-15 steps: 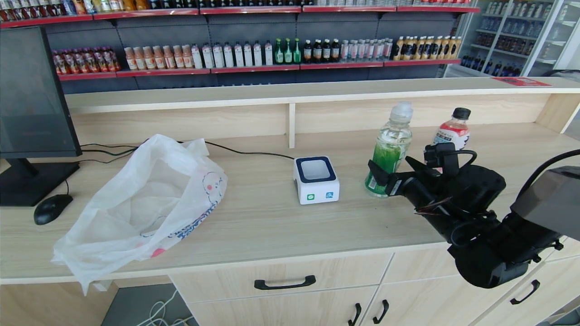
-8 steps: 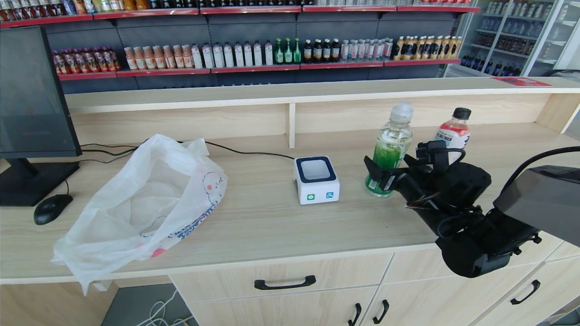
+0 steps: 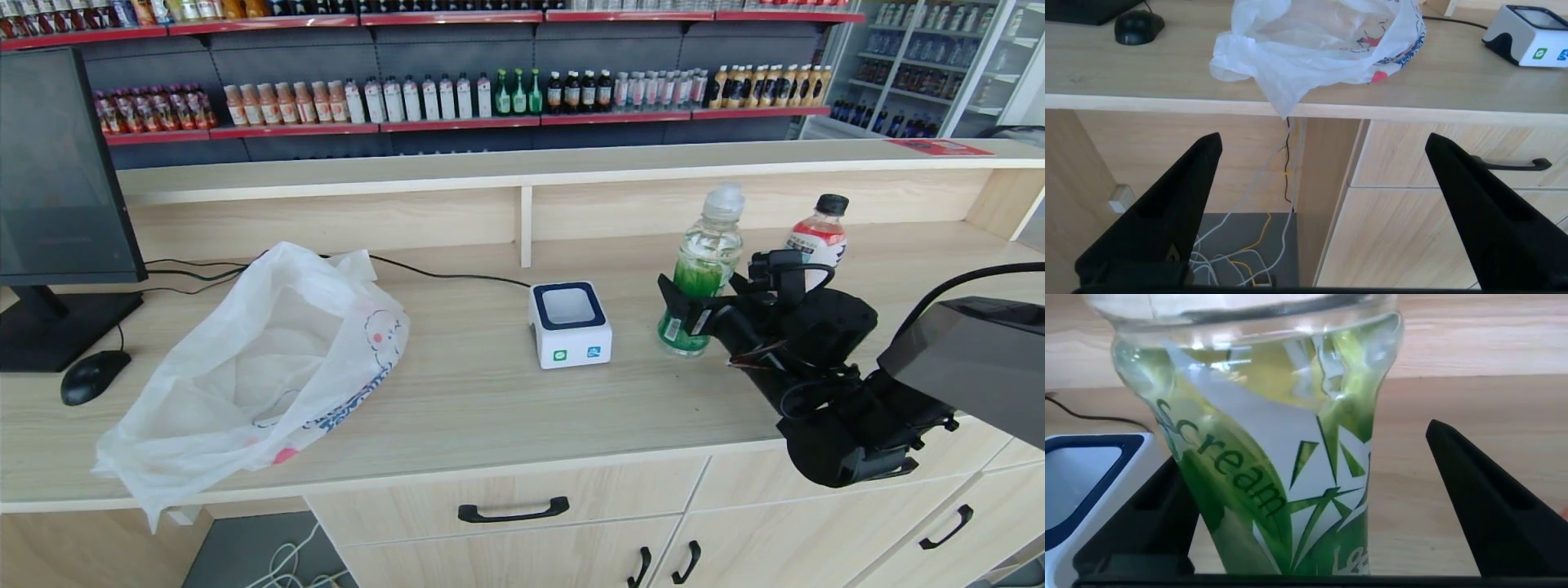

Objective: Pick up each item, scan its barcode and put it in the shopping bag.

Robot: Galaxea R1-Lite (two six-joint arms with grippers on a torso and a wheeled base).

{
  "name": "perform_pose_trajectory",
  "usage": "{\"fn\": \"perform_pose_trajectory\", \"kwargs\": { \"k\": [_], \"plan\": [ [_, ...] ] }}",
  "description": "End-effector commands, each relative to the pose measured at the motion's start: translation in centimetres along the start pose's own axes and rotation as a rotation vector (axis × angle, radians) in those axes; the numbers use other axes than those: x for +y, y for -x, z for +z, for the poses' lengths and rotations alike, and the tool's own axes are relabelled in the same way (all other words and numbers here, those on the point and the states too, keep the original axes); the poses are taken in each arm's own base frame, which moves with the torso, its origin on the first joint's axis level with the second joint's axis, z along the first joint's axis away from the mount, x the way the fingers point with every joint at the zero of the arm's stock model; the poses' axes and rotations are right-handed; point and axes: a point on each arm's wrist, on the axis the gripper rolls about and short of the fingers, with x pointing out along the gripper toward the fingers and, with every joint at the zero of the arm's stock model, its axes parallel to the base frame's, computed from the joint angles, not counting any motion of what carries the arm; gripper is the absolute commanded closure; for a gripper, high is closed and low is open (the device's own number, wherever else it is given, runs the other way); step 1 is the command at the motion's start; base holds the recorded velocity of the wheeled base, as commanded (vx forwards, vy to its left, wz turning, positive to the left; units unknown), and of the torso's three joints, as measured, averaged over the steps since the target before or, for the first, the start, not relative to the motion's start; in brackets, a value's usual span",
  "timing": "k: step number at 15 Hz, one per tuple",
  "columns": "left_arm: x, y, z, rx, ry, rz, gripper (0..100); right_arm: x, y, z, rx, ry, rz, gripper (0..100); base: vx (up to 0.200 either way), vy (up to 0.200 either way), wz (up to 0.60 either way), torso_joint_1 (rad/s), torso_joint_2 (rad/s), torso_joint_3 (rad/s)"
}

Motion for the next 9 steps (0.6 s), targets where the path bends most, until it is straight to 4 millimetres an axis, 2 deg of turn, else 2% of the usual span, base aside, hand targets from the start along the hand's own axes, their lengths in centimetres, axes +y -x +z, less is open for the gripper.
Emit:
{"fn": "perform_pose_trajectory", "kwargs": {
  "k": [1,6,7,9],
  "plan": [
    [0.00,-0.01,0.00,0.001,0.001,0.001,0,0.02,-0.06,-0.04,-0.002,0.000,0.000,0,0.000,0.000,0.00,0.000,0.00,0.000],
    [0.00,-0.01,0.00,0.001,0.001,0.001,0,0.21,-0.47,-0.40,-0.006,0.002,0.005,0,0.000,0.000,0.00,0.000,0.00,0.000],
    [0.00,-0.01,0.00,0.001,0.001,0.001,0,0.33,-0.46,-0.40,-0.006,0.001,0.008,100,0.000,0.000,0.00,0.000,0.00,0.000],
    [0.00,-0.01,0.00,0.001,0.001,0.001,0,0.67,-0.66,-0.19,-0.018,-0.001,0.020,100,0.000,0.000,0.00,0.000,0.00,0.000]
  ]
}}
